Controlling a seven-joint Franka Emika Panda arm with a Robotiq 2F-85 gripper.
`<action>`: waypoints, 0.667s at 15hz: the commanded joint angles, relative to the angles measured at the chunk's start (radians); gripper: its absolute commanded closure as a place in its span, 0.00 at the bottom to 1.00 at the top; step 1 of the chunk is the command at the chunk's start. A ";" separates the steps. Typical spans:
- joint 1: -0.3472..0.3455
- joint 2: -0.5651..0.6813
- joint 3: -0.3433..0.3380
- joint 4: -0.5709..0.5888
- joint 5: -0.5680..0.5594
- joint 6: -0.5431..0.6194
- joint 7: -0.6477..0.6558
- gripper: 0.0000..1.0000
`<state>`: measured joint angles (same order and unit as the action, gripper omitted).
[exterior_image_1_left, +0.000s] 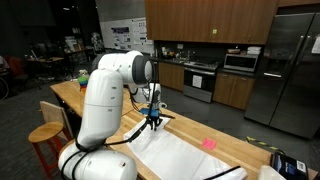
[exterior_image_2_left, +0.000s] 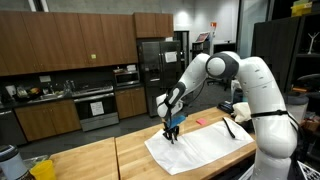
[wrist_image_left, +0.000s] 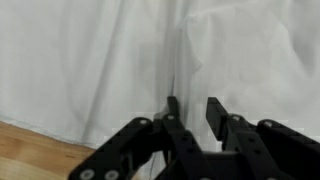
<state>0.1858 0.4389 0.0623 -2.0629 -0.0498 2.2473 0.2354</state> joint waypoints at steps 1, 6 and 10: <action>-0.004 -0.039 0.002 -0.045 -0.002 0.028 -0.011 0.94; 0.001 -0.043 -0.002 -0.050 -0.010 0.036 -0.003 1.00; 0.026 -0.067 -0.011 -0.037 -0.062 0.020 0.024 1.00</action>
<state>0.1877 0.4291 0.0622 -2.0793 -0.0625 2.2755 0.2358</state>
